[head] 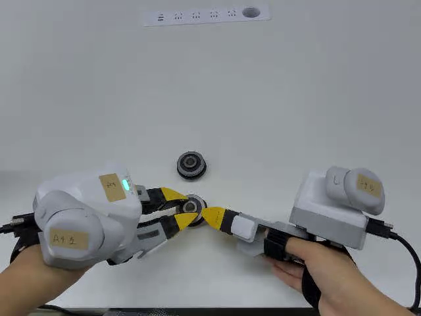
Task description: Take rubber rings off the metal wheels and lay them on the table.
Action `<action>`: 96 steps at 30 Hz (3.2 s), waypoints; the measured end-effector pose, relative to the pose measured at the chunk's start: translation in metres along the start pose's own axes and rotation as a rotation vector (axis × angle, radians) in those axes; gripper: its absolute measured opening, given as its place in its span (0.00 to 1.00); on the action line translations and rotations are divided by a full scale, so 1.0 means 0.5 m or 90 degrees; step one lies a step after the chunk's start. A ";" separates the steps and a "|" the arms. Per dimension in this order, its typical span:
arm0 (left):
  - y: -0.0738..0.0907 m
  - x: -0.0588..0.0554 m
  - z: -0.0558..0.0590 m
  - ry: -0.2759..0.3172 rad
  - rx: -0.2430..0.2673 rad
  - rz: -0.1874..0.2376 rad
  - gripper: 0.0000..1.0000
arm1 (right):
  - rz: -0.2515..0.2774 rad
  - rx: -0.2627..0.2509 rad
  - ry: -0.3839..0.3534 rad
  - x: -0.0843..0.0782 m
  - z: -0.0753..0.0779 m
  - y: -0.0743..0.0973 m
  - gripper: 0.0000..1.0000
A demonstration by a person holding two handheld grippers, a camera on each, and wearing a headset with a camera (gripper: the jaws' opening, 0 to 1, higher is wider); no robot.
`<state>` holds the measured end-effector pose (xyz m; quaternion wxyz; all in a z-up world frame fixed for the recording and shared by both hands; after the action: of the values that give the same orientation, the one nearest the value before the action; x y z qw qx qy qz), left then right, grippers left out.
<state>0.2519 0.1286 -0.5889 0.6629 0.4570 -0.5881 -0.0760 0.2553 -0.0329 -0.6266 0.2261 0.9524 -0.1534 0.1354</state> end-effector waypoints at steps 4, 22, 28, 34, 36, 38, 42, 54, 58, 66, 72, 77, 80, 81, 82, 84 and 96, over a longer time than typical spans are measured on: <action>0.000 0.000 0.000 -0.001 0.000 0.000 0.13 | 0.000 -0.001 -0.001 0.000 0.001 0.000 0.04; 0.000 -0.001 0.002 0.002 0.001 0.001 0.13 | -0.005 -0.026 0.058 0.005 -0.017 0.002 0.01; 0.000 -0.001 0.000 0.003 0.002 0.002 0.13 | -0.009 -0.033 0.076 0.008 -0.021 -0.001 0.01; 0.000 -0.001 0.000 0.003 0.002 0.003 0.13 | -0.014 -0.041 0.103 0.010 -0.028 -0.002 0.01; 0.000 -0.001 0.000 0.003 0.002 0.004 0.13 | -0.019 -0.047 0.127 0.011 -0.031 -0.002 0.01; 0.000 -0.001 -0.001 0.003 0.002 0.004 0.13 | -0.023 -0.050 0.141 0.011 -0.035 -0.004 0.01; -0.001 -0.001 -0.001 0.003 0.002 0.005 0.13 | -0.028 -0.055 0.157 0.013 -0.035 -0.006 0.01; -0.001 -0.002 -0.001 0.005 0.004 0.007 0.13 | -0.028 -0.056 0.181 0.013 -0.041 -0.008 0.01; -0.001 -0.002 0.000 0.006 0.004 0.008 0.13 | -0.027 -0.055 0.187 0.013 -0.042 -0.007 0.01; -0.001 -0.002 -0.001 0.002 0.001 0.008 0.13 | -0.026 -0.054 0.194 0.013 -0.044 -0.001 0.01; 0.000 -0.001 -0.001 0.001 0.001 0.008 0.13 | -0.028 -0.047 0.212 0.013 -0.050 -0.002 0.01; 0.000 -0.001 -0.001 0.001 0.001 0.008 0.13 | -0.030 -0.049 0.214 0.013 -0.049 -0.001 0.01; 0.000 -0.002 0.000 0.000 0.000 0.009 0.13 | -0.030 -0.050 0.216 0.013 -0.050 0.001 0.01; 0.000 -0.002 0.000 0.000 0.000 0.009 0.13 | -0.029 -0.051 0.220 0.012 -0.050 0.002 0.01; 0.000 -0.001 0.000 -0.001 -0.001 0.009 0.13 | -0.029 -0.051 0.222 0.012 -0.050 0.002 0.01; 0.000 -0.001 0.001 -0.002 -0.001 0.009 0.13 | -0.029 -0.051 0.224 0.012 -0.051 0.003 0.01; 0.000 -0.001 0.003 -0.004 0.001 0.010 0.13 | -0.033 -0.049 0.244 0.011 -0.056 0.004 0.01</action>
<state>0.2504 0.1283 -0.5894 0.6610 0.4528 -0.5941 -0.0716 0.2544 -0.0225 -0.5999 0.2906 0.9035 -0.0882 0.3023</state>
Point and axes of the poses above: the centre of the closed fingertips' face, and the gripper's own axes: y roughly backward along the fingers, z roughly to its right, x roughly out of its top, the point moved 10 cm from there along y, roughly backward along the fingers, and after that the axes turned 4 degrees about -z, right-handed, at the moved point
